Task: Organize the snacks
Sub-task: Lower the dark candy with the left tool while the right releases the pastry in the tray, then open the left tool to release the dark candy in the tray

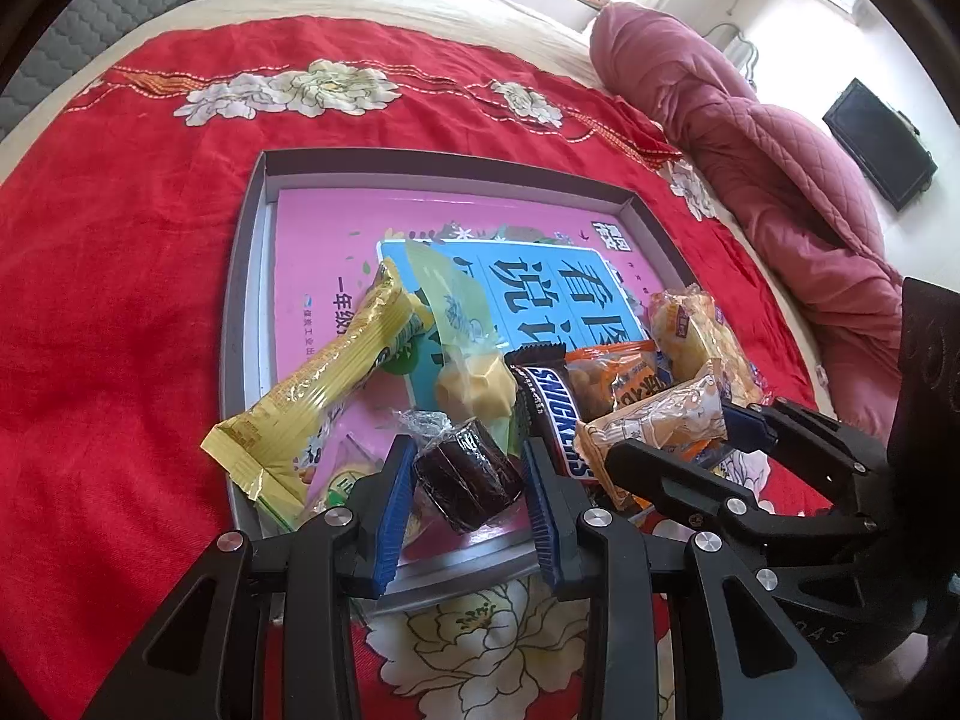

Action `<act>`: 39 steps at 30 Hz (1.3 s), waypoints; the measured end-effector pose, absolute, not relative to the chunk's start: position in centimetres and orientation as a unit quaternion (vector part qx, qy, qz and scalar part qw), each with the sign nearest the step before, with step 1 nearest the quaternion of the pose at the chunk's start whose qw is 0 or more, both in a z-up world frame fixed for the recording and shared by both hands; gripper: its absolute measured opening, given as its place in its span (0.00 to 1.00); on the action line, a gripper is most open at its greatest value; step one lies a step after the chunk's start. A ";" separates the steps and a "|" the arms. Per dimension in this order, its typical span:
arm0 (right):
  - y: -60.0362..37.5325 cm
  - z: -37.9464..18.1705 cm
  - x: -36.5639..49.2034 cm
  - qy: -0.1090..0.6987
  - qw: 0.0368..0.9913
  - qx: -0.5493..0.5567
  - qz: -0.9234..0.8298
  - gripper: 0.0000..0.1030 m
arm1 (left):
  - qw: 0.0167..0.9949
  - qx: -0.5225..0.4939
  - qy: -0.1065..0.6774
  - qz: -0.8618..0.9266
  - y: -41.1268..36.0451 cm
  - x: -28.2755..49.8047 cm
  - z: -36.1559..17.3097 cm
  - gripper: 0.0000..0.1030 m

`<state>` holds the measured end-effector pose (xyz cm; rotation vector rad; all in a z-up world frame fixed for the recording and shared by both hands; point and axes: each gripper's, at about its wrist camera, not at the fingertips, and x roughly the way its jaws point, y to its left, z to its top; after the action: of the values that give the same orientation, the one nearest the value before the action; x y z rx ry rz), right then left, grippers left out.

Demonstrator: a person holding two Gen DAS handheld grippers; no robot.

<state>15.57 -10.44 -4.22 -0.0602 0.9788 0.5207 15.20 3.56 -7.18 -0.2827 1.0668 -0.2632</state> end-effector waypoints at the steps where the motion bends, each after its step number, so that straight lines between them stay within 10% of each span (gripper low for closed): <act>1: -10.4 -4.2 15.6 0.465 0.849 -0.028 0.248 0.50 | 0.844 -0.134 0.505 -0.125 3.6 15.2 -7.2 0.36; 39: -8.9 -4.5 14.7 0.461 0.847 -0.099 0.244 0.55 | 0.841 -0.144 0.506 -0.126 3.7 15.1 -7.2 0.36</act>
<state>14.70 -8.91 -4.45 -0.2081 0.9721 0.5153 15.07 3.75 -7.18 -0.3046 1.0704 -0.2670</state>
